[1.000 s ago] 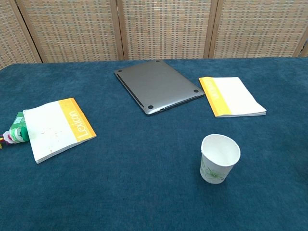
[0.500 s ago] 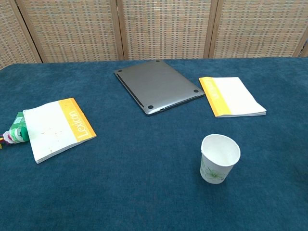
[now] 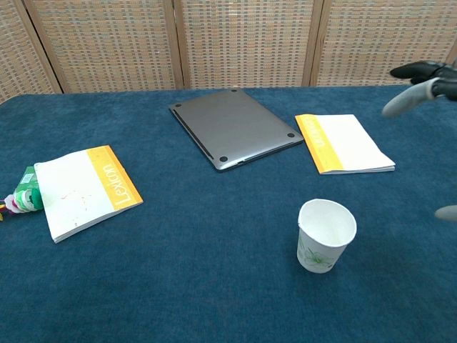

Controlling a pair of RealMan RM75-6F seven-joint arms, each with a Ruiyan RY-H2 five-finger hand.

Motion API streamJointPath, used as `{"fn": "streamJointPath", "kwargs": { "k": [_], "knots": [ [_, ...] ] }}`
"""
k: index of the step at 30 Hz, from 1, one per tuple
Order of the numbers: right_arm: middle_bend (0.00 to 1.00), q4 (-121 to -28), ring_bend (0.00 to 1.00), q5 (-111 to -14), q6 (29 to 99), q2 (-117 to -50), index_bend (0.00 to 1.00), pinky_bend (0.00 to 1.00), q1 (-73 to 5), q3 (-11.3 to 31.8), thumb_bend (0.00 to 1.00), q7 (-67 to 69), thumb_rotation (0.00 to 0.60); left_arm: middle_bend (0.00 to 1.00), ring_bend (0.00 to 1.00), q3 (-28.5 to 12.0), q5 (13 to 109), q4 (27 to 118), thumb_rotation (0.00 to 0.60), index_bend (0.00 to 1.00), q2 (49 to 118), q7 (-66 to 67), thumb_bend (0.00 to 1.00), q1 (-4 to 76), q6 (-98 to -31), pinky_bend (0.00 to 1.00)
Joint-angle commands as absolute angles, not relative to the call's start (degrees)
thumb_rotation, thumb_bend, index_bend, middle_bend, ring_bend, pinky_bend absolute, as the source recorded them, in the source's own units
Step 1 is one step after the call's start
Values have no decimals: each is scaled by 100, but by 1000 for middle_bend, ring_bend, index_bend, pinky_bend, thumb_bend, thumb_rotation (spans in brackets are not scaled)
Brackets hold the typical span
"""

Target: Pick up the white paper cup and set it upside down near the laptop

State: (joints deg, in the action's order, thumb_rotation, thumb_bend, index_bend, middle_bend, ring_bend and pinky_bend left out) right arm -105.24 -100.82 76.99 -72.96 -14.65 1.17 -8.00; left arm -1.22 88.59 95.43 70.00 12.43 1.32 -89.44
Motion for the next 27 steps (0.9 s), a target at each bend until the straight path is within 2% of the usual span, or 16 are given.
{"fn": "streamJointPath", "kwargs": {
  "k": [1,14,27],
  "knots": [
    [0,-10831,0,-9798,7248,-7406,262,0,-1686,169,245,-1245,600,0,0,-122,8854,9540,600,0,6999,1234,152,135,-8938,0],
    [0,-11044,0,-8727,6427,-7653,251,0,-1997,283,269,-2243,600,0,0,-119,8854,9555,600,0,6972,1168,152,140,-8935,0],
    [0,-11114,0,-7864,6222,-8095,235,0,-2291,424,270,-3256,600,0,0,-108,8856,9546,600,0,6997,1211,152,153,-8913,0]
  ]
}}
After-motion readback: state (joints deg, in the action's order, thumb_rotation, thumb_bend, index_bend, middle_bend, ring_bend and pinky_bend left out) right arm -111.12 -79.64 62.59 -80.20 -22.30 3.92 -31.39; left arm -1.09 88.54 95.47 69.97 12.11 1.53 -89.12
